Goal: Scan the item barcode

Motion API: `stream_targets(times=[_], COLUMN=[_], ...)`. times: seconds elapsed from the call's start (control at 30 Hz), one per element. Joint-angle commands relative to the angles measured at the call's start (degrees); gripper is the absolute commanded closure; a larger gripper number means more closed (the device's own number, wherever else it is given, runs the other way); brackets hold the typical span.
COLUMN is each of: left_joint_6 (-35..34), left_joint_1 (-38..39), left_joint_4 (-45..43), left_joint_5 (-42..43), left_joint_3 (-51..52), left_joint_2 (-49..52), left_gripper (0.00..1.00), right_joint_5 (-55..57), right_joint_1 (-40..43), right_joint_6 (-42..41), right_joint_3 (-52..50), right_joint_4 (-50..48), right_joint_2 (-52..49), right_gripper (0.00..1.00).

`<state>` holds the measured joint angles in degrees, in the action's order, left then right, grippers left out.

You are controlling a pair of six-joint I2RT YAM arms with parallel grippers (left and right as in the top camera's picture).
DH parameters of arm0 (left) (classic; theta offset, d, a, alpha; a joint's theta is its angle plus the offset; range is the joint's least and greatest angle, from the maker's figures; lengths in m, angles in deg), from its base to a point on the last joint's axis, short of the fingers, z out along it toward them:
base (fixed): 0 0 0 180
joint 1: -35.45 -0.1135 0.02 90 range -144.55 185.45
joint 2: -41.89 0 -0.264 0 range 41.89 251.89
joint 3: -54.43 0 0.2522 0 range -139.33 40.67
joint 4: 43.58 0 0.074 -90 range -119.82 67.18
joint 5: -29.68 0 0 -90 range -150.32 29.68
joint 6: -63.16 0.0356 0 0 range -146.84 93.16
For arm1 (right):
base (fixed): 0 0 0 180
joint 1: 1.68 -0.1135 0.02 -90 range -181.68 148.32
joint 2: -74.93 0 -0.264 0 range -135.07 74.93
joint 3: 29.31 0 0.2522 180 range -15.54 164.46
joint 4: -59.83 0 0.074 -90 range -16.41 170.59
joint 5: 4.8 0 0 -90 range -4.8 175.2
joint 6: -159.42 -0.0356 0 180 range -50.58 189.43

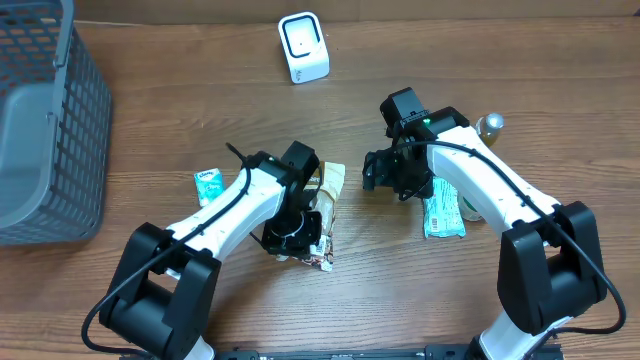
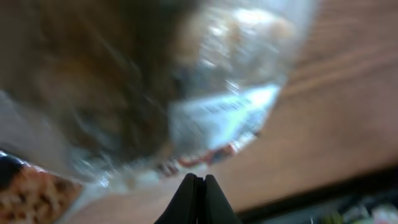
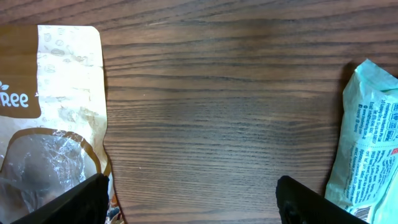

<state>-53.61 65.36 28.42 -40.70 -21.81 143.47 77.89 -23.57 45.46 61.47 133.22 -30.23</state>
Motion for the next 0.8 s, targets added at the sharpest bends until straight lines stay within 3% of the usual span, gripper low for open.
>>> stream_targets(times=[0.0, 0.3, 0.67, 0.77], left_joint_6=[-6.4, -12.3, -11.8, -11.3], left_joint_1=[0.0, -0.2, -6.3, -8.3], left_joint_4=[-1.2, -2.6, -2.7, -2.7], left_joint_5=[-7.3, -22.7, -26.6, -26.0], left_joint_3=[1.4, 1.4, 1.4, 1.2], left_joint_2=[-0.6, -0.6, -0.6, -0.6], left_gripper=[0.94, 0.93, 0.89, 0.95], right_joint_5=[-0.5, -4.7, -6.6, -6.5], right_joint_1=[-0.2, -0.3, -0.3, -0.3], right_joint_6=[0.0, -0.2, -0.2, -0.2], right_joint_3=[-0.2, -0.2, -0.2, -0.2], right_joint_4=[0.1, -1.5, -5.0, -6.6], right_joint_2=[0.7, 0.7, 0.7, 0.7], right_gripper=[0.17, 0.15, 0.13, 0.13])
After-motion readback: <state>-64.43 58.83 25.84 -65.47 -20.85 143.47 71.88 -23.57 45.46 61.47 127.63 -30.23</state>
